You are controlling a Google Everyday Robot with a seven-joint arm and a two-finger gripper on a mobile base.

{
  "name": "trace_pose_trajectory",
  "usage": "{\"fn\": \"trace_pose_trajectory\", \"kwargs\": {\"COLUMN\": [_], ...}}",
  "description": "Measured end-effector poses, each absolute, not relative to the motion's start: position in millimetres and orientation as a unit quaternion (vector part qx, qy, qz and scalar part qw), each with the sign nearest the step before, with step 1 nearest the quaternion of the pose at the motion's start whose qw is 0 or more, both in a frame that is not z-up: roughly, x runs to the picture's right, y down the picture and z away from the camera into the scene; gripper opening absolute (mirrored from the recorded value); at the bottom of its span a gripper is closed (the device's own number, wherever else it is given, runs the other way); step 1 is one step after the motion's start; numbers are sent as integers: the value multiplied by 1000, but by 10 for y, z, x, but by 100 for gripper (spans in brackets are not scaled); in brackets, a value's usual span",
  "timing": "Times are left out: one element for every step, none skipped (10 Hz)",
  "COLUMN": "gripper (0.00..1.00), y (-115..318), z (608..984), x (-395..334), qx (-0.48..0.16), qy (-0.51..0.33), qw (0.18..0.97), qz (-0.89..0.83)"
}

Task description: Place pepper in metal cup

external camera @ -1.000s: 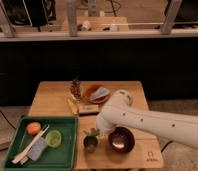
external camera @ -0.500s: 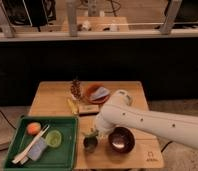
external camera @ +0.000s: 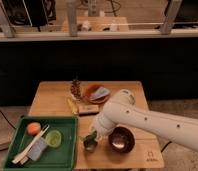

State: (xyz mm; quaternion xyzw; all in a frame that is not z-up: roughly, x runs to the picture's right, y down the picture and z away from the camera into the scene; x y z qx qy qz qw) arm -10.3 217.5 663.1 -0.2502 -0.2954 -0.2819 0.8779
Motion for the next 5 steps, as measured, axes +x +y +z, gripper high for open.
{"fn": "trace_pose_trajectory", "kwargs": {"gripper": [0,0,0,0,0], "y": [2198,2212,2239,2262,2276], "z": [6583,6546,6490,6449,6421], "x": [-131,-156,-184,-222,-260], "qx": [-253,-256,-262,-270,-276], "qy": [-308,-318,-334,-344,-353], "qw": [871,866,857,850,843], "qz": [-286,-289,-292,-295,-298]}}
